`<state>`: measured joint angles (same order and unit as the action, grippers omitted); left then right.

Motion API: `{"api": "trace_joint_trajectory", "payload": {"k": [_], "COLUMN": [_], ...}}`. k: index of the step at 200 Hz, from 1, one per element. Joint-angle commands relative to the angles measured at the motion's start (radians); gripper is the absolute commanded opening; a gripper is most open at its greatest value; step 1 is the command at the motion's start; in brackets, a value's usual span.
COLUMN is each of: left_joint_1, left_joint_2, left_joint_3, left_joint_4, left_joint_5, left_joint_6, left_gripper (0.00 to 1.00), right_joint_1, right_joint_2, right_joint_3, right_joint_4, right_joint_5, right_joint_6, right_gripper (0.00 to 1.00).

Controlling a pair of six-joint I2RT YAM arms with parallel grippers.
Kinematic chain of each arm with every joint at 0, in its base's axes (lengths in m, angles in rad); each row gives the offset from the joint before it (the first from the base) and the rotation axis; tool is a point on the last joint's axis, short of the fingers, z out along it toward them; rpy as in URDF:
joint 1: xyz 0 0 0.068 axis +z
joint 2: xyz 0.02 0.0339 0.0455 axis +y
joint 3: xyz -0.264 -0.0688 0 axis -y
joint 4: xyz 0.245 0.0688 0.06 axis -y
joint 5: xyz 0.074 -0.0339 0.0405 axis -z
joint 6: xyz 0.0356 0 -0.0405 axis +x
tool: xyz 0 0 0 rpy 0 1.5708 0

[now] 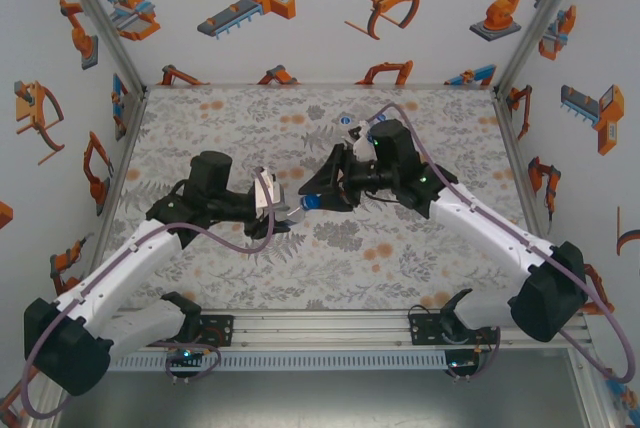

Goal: Screw on the bottle caps

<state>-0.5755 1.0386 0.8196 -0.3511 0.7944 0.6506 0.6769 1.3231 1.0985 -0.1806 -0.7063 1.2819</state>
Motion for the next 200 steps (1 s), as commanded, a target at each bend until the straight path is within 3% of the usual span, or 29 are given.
{"api": "trace_joint_trajectory", "payload": {"k": [1,82,105,130,154,173,200], "left_joint_1": [-0.040,-0.040,-0.041,-0.039,-0.040,-0.039,-0.040], "left_joint_2": [0.003,0.005,0.004,0.006,0.011,0.024,0.034], "left_joint_3": [0.041,0.056,0.062,0.075,0.086,0.104,0.121], "left_joint_4": [0.018,-0.005,-0.015,-0.043,-0.072,-0.105,-0.127], "left_joint_5": [0.161,0.169,0.174,0.174,0.176,0.186,0.205], "left_joint_6": [0.042,0.041,0.041,0.044,0.055,0.071,0.078], "left_gripper": [0.00,0.00,0.00,0.00,0.00,0.00,0.00], "right_joint_1": [-0.012,-0.118,-0.140,-0.132,-0.050,-0.001,0.079], "right_joint_2": [-0.004,-0.060,-0.070,-0.130,-0.245,-0.273,-0.256], "right_joint_3": [0.049,0.184,0.212,0.232,0.175,0.173,0.212], "right_joint_4": [0.054,-0.308,-0.307,-0.246,-0.176,-0.242,-0.383], "right_joint_5": [0.041,0.236,0.199,0.111,0.030,-0.057,-0.036], "right_joint_6": [-0.026,-0.422,-0.536,-0.823,-1.261,-1.562,-1.841], "right_gripper": [0.55,0.58,0.54,0.49,0.49,0.49,0.52]}}
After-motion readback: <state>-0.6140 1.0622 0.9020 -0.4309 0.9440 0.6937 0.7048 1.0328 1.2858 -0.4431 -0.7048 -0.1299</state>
